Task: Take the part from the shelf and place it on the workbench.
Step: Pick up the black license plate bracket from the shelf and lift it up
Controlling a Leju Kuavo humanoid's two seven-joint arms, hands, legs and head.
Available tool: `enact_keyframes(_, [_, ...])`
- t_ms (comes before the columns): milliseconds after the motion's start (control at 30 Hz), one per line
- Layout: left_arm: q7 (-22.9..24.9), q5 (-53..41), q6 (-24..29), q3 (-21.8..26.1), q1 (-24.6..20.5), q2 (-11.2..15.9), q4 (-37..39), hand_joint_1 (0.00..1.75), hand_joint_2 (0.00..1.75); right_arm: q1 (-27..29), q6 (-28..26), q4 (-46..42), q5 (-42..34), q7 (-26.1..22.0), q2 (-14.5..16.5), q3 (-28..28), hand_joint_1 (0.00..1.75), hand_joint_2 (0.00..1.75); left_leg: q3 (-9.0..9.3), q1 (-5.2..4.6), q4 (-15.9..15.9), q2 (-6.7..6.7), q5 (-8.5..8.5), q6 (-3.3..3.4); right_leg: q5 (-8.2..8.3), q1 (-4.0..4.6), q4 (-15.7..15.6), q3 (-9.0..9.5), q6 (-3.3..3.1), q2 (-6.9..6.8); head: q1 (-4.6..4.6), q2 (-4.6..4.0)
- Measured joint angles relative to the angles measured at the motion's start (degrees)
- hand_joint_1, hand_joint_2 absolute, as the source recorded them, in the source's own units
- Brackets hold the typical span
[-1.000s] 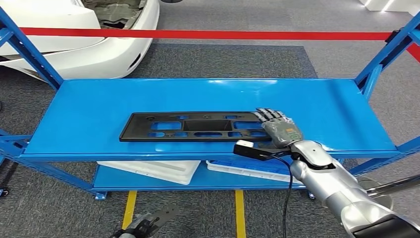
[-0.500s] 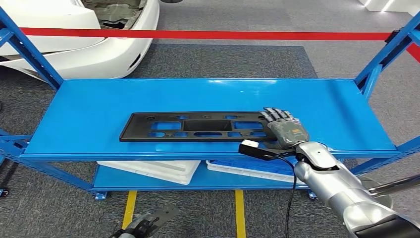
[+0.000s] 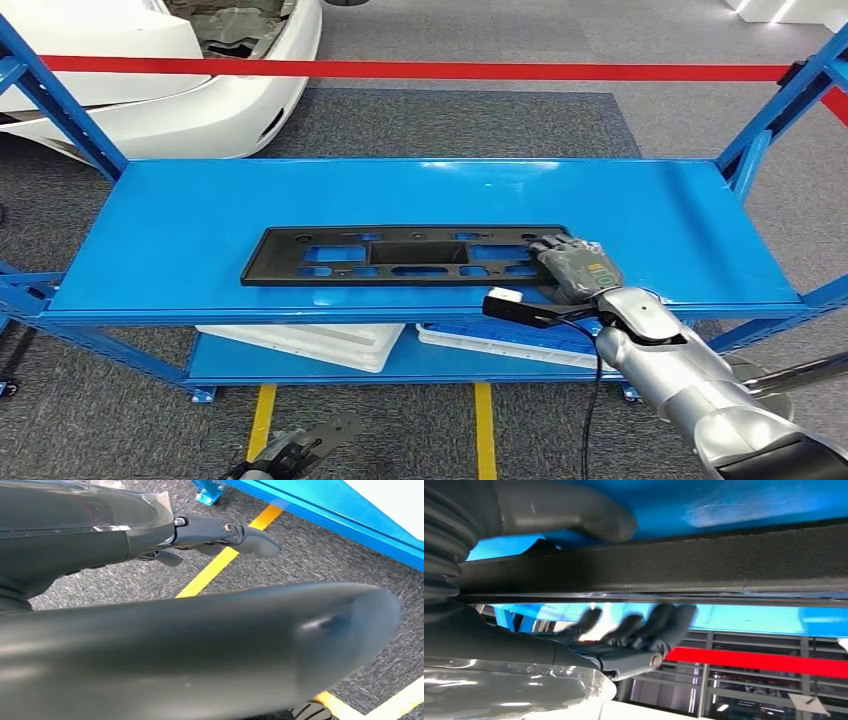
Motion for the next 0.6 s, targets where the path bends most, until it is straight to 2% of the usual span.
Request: enact_keyframes(600, [0.1, 0.1, 0.2, -0.4, 0.0, 0.0, 0.0, 0.00, 0.00, -0.7, -0.8, 0.0, -0.4, -1.6, -0.3, -0.4, 1.75, 1.75, 0.13, 0.00, 0.0, 0.00, 0.00, 0.00, 0.00, 0.00, 0.0, 0.13, 0.00, -0.01, 0.01, 0.00])
